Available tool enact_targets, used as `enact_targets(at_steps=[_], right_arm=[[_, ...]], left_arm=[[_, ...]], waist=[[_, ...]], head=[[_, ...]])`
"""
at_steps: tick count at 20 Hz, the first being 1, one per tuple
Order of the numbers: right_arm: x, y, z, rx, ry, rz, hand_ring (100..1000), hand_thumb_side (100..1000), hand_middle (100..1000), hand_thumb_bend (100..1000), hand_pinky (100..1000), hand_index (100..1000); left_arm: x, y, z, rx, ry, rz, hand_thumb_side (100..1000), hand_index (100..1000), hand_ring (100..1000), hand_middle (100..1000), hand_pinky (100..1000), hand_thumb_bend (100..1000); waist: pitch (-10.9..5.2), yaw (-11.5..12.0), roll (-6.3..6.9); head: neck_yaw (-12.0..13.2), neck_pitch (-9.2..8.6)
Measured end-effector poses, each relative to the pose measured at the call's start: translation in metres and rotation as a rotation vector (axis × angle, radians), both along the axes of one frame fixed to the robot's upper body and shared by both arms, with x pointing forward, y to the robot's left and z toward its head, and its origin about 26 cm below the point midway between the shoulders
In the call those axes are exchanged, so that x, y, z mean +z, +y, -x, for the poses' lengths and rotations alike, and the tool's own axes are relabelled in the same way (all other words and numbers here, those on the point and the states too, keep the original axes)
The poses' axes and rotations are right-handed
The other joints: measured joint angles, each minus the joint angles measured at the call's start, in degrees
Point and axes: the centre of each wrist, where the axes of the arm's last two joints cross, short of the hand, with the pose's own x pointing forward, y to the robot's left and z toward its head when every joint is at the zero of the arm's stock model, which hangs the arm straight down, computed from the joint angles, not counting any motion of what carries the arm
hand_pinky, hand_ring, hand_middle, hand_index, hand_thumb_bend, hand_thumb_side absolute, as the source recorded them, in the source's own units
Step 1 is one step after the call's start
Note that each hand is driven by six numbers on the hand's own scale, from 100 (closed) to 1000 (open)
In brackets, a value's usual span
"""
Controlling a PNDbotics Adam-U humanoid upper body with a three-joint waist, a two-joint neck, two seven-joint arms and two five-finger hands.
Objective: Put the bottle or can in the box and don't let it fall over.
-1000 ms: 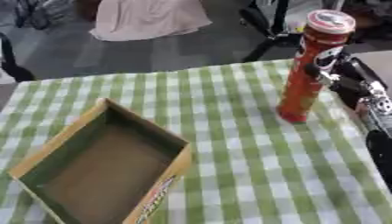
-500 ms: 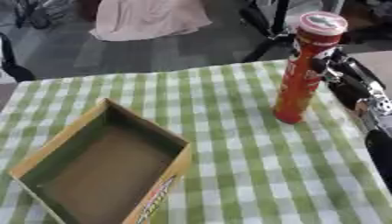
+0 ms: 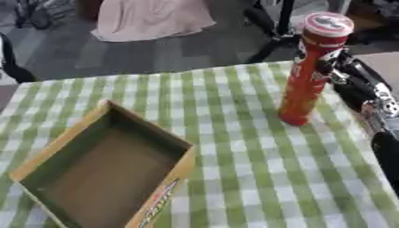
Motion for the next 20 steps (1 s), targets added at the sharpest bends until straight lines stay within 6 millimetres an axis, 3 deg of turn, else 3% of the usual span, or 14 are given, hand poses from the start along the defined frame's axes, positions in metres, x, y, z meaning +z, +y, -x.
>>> enact_targets(at_steps=[20], right_arm=[[0.0015,0.0087,-0.0039,-0.001,0.007,0.005,1000,505,1000,569,773,952]], left_arm=[[0.0000,-0.0008,-0.0002,-0.001,-0.002,0.003,853,767,665,673,1000,111]], waist=[[0.05,0.30,-0.16]], head=[[-0.05,0.00]])
